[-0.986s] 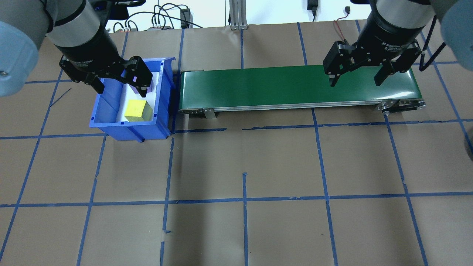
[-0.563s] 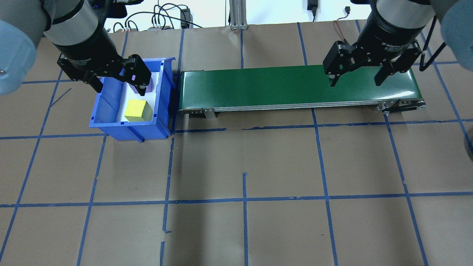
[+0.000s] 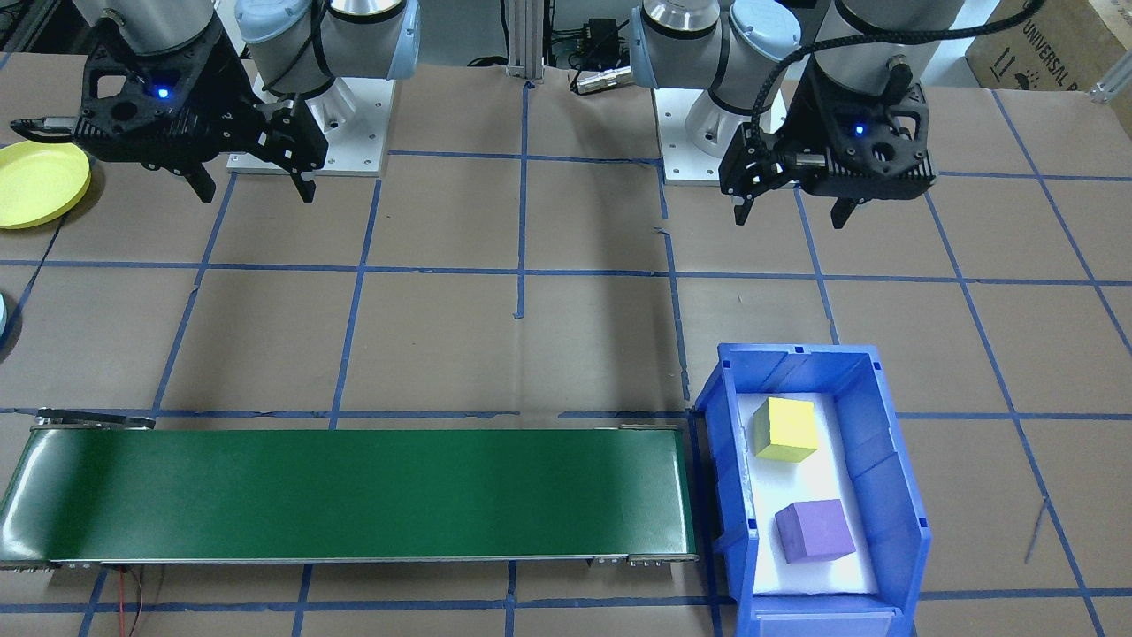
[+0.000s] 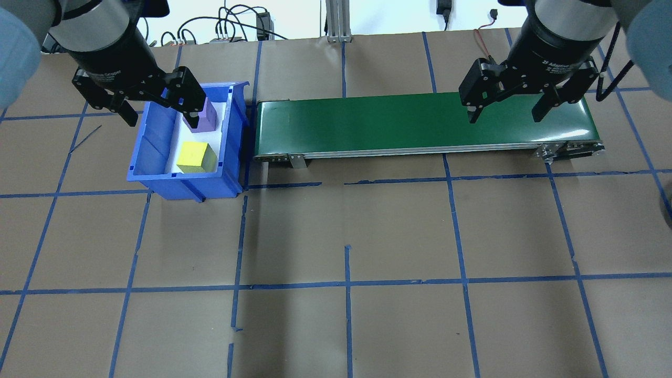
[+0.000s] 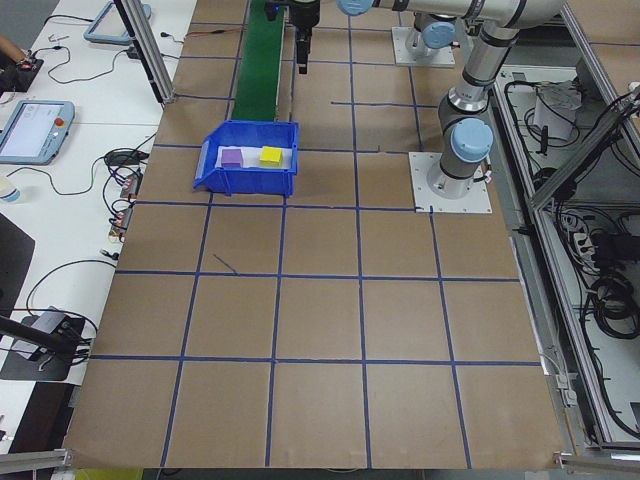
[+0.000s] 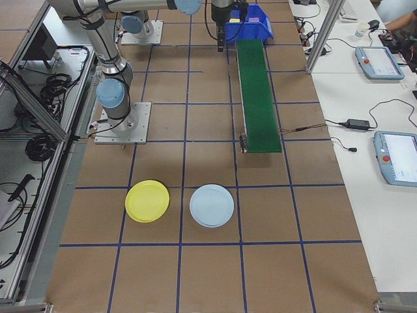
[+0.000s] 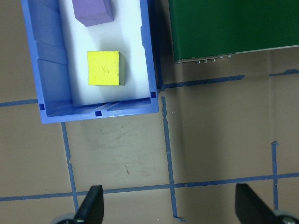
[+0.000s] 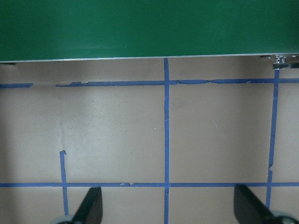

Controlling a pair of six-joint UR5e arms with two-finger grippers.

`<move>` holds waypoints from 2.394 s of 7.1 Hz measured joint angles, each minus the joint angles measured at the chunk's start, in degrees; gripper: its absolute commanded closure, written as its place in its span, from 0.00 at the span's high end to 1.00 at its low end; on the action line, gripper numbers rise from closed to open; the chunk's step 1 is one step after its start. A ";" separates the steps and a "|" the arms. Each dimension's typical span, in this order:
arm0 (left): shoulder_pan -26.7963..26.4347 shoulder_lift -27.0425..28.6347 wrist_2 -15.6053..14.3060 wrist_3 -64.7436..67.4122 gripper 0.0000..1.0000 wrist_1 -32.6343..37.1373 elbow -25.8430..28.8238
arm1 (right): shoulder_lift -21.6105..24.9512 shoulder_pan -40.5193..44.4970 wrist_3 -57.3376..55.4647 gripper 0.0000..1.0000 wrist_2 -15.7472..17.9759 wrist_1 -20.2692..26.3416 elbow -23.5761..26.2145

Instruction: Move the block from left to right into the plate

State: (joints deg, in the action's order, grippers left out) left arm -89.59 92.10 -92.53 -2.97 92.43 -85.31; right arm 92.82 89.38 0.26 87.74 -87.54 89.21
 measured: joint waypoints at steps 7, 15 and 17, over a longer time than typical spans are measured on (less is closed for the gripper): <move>7.00 28.55 1.38 -4.05 1.00 -16.70 13.12 | 0.01 0.00 0.00 1.00 -0.01 0.00 0.06; 7.33 37.51 2.07 -3.63 0.52 -31.14 7.19 | 0.22 -0.02 0.00 1.00 0.11 0.20 0.49; 7.33 35.82 2.13 -3.82 0.52 -31.40 8.24 | 0.25 -0.03 -0.20 1.00 0.05 0.38 0.47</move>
State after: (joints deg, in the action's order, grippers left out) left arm -82.27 127.92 -90.40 -6.79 61.03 -77.07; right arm 93.07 89.35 0.06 87.79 -87.16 89.68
